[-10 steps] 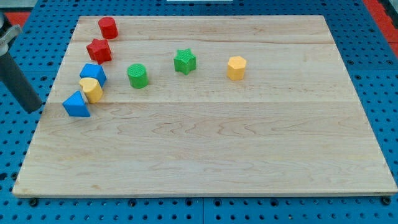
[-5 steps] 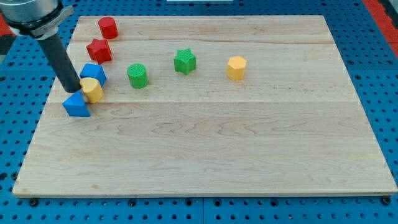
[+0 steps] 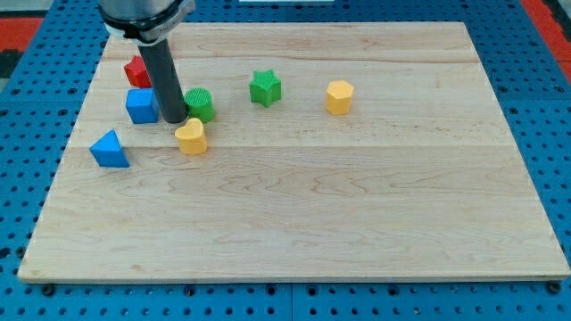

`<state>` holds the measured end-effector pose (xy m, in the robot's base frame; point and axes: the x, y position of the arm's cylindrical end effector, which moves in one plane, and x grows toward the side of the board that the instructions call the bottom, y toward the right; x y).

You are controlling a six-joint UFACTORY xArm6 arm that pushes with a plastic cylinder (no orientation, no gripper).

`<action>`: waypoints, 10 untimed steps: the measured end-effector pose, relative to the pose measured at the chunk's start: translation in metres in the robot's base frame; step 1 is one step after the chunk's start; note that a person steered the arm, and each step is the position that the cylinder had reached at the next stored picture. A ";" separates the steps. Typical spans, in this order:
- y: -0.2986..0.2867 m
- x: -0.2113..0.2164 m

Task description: Slide the green circle and yellow heart diagonal to each other

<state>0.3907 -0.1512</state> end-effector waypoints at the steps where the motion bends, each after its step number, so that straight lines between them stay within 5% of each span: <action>1: 0.005 -0.003; 6: 0.134 0.002; 10: 0.103 -0.024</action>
